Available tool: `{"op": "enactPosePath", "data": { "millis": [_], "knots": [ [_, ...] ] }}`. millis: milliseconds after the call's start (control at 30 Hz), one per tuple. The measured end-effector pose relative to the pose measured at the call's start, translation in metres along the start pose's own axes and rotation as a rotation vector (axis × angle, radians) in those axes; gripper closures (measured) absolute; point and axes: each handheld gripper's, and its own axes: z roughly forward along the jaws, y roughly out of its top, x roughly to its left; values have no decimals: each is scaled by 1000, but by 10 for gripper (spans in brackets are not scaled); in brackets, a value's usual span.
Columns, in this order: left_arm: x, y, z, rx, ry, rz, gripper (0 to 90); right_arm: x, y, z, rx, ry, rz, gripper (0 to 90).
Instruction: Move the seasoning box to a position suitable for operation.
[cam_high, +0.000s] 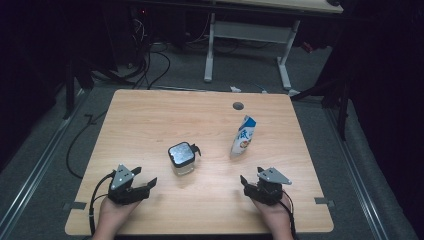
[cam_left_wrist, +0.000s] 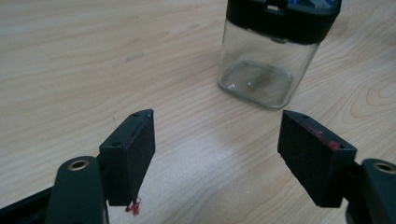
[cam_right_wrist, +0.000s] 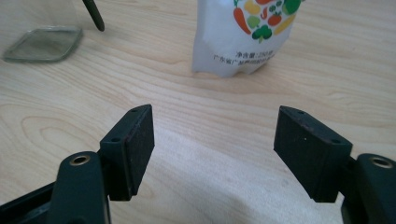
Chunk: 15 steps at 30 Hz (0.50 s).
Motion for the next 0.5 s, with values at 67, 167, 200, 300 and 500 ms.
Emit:
{"op": "enactPosePath", "data": {
  "millis": [67, 167, 200, 300, 500],
  "knots": [
    [0, -1, 1, 11, 18, 3, 305, -4, -2, -2, -7, 41, 24, 332],
    [0, 0, -2, -19, 11, -21, 325, -7, -4, -4, -33, 79, 57, 411],
    [0, 0, -3, -20, 49, -1, 343, -7, -5, -5, -36, 81, 60, 432],
    [3, 1, -4, -36, 55, -11, 378, -6, -6, -3, -35, 70, 35, 462],
    [3, 2, -1, 7, 42, -28, 363, -3, -9, 2, -21, 80, 34, 494]
  ]
}}
